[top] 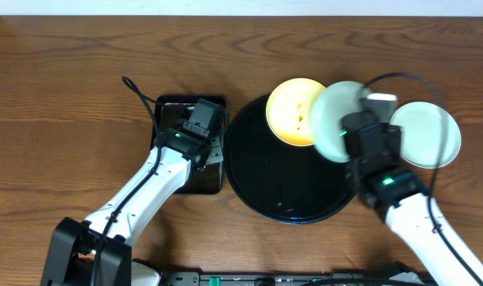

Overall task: Clean dirty plates on tray and stack at the side
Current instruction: 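Lift the green plate with the right gripper and stack it on the right plate, then move the right gripper back to the yellow plate rim on the tray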

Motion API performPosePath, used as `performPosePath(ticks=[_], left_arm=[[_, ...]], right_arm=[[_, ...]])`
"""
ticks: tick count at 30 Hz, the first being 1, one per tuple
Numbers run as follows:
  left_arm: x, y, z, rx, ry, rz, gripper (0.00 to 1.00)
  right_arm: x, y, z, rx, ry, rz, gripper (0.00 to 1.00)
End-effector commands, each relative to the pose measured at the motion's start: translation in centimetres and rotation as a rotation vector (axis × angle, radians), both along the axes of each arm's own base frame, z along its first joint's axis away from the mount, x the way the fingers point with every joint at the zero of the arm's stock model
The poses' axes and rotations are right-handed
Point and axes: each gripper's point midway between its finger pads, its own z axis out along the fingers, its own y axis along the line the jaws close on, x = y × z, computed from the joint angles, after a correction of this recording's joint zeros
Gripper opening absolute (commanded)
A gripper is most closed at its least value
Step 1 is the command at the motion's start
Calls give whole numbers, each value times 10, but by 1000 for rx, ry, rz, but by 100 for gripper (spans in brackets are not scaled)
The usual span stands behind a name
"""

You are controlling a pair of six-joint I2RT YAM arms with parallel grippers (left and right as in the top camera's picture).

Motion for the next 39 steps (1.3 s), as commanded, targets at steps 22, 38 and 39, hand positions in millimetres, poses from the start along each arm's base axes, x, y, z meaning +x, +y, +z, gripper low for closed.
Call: performPosePath(ticks=[22, 38, 39], left_arm=[[-1, 5, -2, 24, 3, -7, 8], [-1, 5, -2, 24, 3, -7, 8], [-1, 5, -2, 24, 3, -7, 8]], right_arm=[[-5, -194, -65, 557, -104, -531, 18], [48, 18, -65, 656, 133, 451, 50], [47, 27, -74, 663, 162, 466, 50]])
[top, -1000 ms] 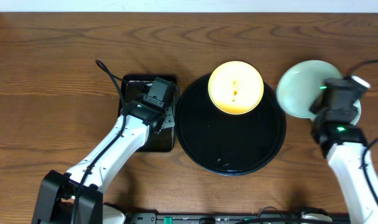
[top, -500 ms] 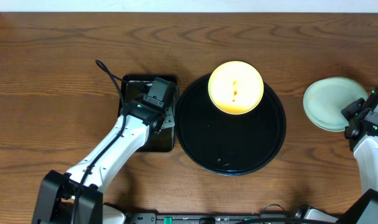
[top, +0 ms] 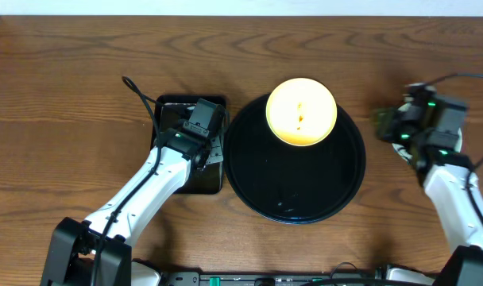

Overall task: Clean dirty plates on tray and stack at the side
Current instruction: 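Move the right gripper back to the yellow plate rim on the tray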

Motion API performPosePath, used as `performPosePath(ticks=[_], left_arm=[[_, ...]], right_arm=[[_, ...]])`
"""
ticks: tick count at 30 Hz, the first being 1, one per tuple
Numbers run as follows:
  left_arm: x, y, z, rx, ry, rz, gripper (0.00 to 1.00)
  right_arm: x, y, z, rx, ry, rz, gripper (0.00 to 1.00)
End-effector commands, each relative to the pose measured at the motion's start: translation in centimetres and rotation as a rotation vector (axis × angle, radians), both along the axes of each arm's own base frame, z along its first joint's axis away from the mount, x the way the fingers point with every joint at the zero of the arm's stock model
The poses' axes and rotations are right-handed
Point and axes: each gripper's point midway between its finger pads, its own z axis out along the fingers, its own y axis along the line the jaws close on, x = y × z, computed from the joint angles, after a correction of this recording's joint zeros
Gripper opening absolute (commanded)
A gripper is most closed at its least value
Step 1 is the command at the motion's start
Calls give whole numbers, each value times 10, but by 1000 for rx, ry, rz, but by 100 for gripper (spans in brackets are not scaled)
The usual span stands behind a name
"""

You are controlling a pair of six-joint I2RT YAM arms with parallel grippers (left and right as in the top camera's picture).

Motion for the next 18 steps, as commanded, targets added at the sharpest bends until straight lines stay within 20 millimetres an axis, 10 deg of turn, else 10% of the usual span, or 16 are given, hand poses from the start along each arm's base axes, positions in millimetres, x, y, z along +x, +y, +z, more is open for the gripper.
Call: performPosePath(ticks=[1, 8, 18], left_arm=[[-1, 5, -2, 23, 3, -7, 8], [-2, 3, -2, 17, 6, -10, 8], [-2, 3, -2, 17, 6, -10, 8]], right_arm=[[0, 31, -18, -10, 39, 132, 51], [5, 50, -74, 47, 168, 128, 52], [17, 81, -106, 160, 182, 162, 42]])
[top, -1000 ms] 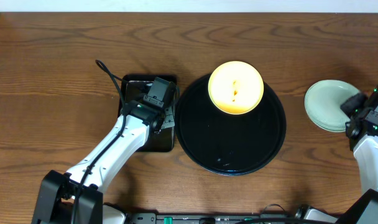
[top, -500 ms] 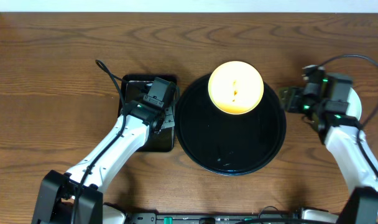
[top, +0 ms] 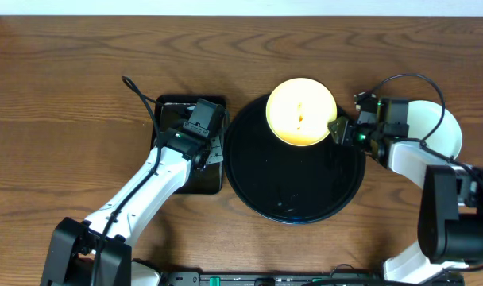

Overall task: Clean dirty plates on tray and stack at the side
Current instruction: 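Move the right gripper back to the yellow plate rim on the tray, then scrub the yellow plate with the sponge in the left gripper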

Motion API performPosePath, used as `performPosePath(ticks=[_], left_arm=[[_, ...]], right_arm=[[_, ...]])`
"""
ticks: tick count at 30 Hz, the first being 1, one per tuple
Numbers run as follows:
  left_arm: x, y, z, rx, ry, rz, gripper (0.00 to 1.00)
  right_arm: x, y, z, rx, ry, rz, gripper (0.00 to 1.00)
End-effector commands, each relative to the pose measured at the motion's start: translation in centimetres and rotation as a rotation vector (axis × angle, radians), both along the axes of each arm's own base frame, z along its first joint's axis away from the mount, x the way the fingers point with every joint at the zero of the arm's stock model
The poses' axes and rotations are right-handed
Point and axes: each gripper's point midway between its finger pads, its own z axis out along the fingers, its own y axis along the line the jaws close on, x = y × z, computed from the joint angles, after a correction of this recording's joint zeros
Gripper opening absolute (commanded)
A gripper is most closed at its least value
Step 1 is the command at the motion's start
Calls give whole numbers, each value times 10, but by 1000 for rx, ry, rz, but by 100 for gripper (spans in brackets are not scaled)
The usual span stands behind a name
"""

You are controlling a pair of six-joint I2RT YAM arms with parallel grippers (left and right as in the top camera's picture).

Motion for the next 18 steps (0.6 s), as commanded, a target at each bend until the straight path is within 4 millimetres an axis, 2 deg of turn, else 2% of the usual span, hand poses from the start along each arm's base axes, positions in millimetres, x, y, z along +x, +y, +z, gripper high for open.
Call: performPosePath(ticks=[1, 9, 12, 14, 18], left_arm=[[-2, 4, -2, 17, 6, -10, 8], [-2, 3, -2, 16, 6, -14, 8], [-1, 0, -2, 16, 4, -51, 8], [0, -15, -1, -39, 4, -135, 8], [3, -62, 10, -230, -32, -308, 8]], right_arm=[[-1, 19, -4, 43, 25, 21, 39], [-9, 37, -7, 42, 44, 69, 4], [-20, 39, -11, 40, 95, 73, 1], [-28, 38, -11, 35, 128, 75, 1], [-40, 37, -3, 25, 167, 77, 1]])
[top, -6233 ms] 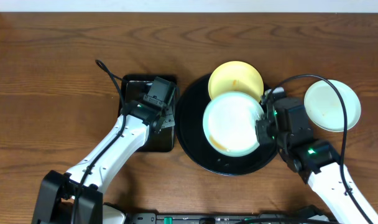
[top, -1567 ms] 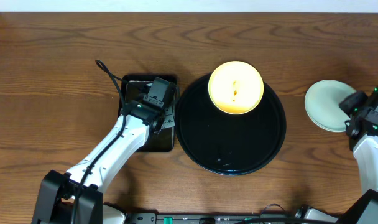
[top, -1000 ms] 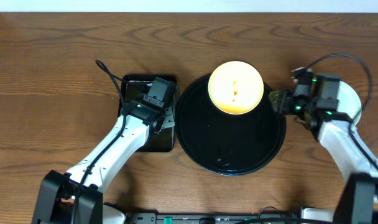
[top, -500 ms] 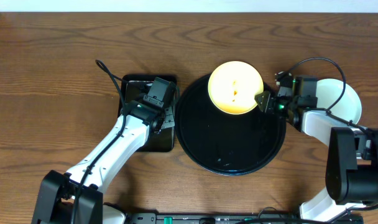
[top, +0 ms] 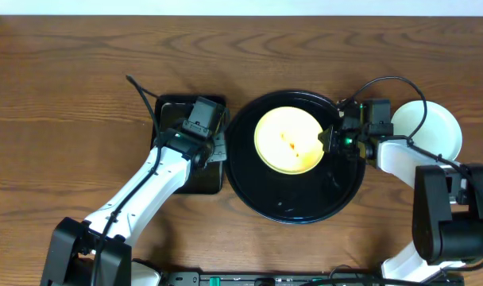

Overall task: Clean dirty plates on tray and stack at the side
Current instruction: 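Scrub the yellow plate with the sponge in the left gripper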

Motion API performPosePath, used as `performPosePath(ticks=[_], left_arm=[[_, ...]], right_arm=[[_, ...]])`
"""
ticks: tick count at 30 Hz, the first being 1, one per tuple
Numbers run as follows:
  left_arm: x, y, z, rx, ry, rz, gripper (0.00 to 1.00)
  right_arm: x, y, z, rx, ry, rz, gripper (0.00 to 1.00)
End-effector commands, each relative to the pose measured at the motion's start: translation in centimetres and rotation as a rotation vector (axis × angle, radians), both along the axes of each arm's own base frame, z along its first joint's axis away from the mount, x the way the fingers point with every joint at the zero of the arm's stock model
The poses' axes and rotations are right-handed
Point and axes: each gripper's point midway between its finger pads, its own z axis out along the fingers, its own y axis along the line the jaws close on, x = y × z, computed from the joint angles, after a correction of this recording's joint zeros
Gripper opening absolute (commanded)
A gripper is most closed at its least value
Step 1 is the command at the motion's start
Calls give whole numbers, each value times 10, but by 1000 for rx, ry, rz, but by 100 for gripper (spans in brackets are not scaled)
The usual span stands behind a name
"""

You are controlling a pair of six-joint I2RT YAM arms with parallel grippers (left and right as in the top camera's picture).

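Observation:
A yellow plate (top: 287, 141) with small specks on it lies in the middle of the round black tray (top: 293, 208). My right gripper (top: 329, 140) is at the plate's right rim and looks shut on it. To the right of the tray, a pale plate (top: 432, 127) sits on the table, partly behind the right arm. My left gripper (top: 210, 141) hangs low over the black square box (top: 182, 179) left of the tray. Its fingers are hidden by the wrist, so their state does not show.
The wooden table (top: 67, 95) stretches out to the left and along the back. The left arm's cable (top: 142, 94) loops out behind the black box. The right arm's cable (top: 392, 81) arches over the pale plate.
The yellow plate has moved from the tray's back edge to the tray's middle, with my right gripper at its right rim. The left gripper barely shifted over the black box.
My right gripper first held a pale plate over the tray's right edge, beside another pale plate on the table. Then it was out by the table's right side, and the held plate was gone. It returned to the yellow plate's rim, and the plate now lies mid-tray.

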Motion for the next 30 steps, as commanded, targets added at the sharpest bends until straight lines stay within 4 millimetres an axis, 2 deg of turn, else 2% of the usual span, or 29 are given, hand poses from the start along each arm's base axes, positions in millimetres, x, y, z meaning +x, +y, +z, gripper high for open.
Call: performPosePath(ticks=[1, 6, 10, 13, 23, 27, 30], left_arm=[[-7, -43, 8, -158, -4, -192, 8], [-1, -91, 30, -269, -115, -313, 8], [-7, -120, 33, -294, -152, -387, 8], [-17, -140, 23, -313, -121, -400, 8], [-50, -199, -22, -419, 35, -322, 8], [-59, -214, -35, -444, 73, -294, 8], [-63, -216, -45, -431, 91, -295, 8]], right_arm=[[-7, 1, 10, -16, 0, 14, 1], [-23, -7, 21, -110, 31, -6, 1], [-42, -16, 11, -219, 112, -33, 1], [-51, -17, 5, -265, 145, -33, 1], [-57, 0, 5, -276, 139, 25, 1], [-60, 0, 3, -280, 154, 27, 1], [-62, -1, 3, -281, 161, 28, 1]])
